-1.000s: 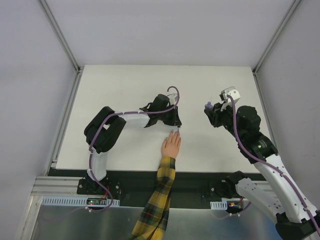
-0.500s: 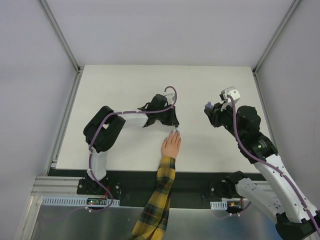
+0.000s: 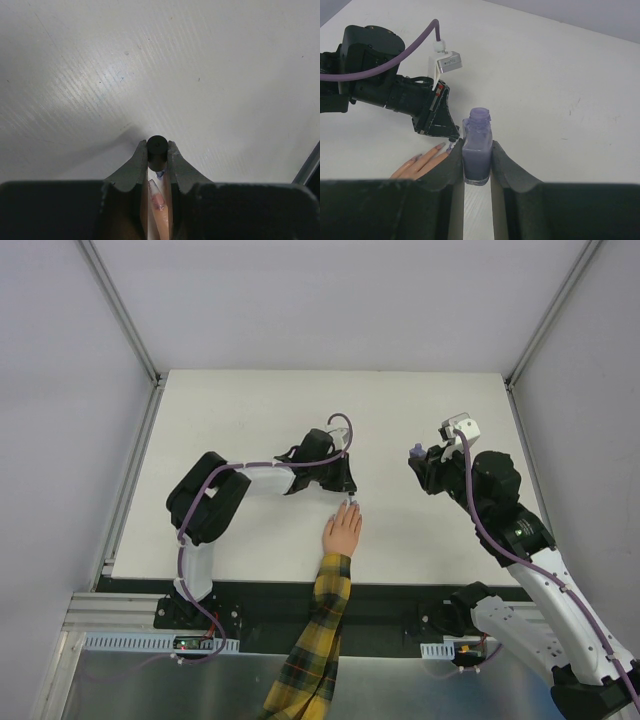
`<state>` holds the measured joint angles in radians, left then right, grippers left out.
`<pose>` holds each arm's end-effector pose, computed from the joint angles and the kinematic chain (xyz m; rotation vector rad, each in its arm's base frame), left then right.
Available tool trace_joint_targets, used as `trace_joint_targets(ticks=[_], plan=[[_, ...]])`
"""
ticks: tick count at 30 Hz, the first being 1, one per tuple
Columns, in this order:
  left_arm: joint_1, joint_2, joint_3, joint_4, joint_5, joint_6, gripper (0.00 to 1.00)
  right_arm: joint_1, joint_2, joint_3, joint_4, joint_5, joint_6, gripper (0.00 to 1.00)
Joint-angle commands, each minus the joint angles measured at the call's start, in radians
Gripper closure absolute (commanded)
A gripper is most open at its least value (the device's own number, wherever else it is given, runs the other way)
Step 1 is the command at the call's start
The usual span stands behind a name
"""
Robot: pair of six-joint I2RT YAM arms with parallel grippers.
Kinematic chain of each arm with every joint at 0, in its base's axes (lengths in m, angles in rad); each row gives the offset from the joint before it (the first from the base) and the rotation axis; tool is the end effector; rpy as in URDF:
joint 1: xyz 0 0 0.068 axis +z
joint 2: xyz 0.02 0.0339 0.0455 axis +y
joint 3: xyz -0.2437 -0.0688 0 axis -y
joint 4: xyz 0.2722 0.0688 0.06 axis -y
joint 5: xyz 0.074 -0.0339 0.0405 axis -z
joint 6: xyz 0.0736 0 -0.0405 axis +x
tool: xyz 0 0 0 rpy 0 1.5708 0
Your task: Paint the nails
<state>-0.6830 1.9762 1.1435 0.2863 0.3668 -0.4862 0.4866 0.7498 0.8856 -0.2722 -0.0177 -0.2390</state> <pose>0.3445 -0.3143 0.1023 0.4564 2.2251 -1.0504 0.2199 0.1178 0.3558 -0.6196 1.5951 0.1993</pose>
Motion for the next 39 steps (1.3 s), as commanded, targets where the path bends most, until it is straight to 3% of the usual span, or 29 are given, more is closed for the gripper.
trace_joint_targets(ticks=[1,22,39], plan=[[-0.033,-0.048,0.013,0.007,0.027,-0.012,1.00,-0.008,-0.001,0.012,0.060,-0.022,0.017,0.99],[-0.050,-0.060,0.085,-0.050,-0.019,0.034,1.00,-0.008,-0.007,0.006,0.062,-0.028,0.020,1.00],[-0.062,-0.024,0.068,-0.027,0.032,-0.006,1.00,-0.011,-0.003,0.009,0.065,-0.033,0.024,1.00]])
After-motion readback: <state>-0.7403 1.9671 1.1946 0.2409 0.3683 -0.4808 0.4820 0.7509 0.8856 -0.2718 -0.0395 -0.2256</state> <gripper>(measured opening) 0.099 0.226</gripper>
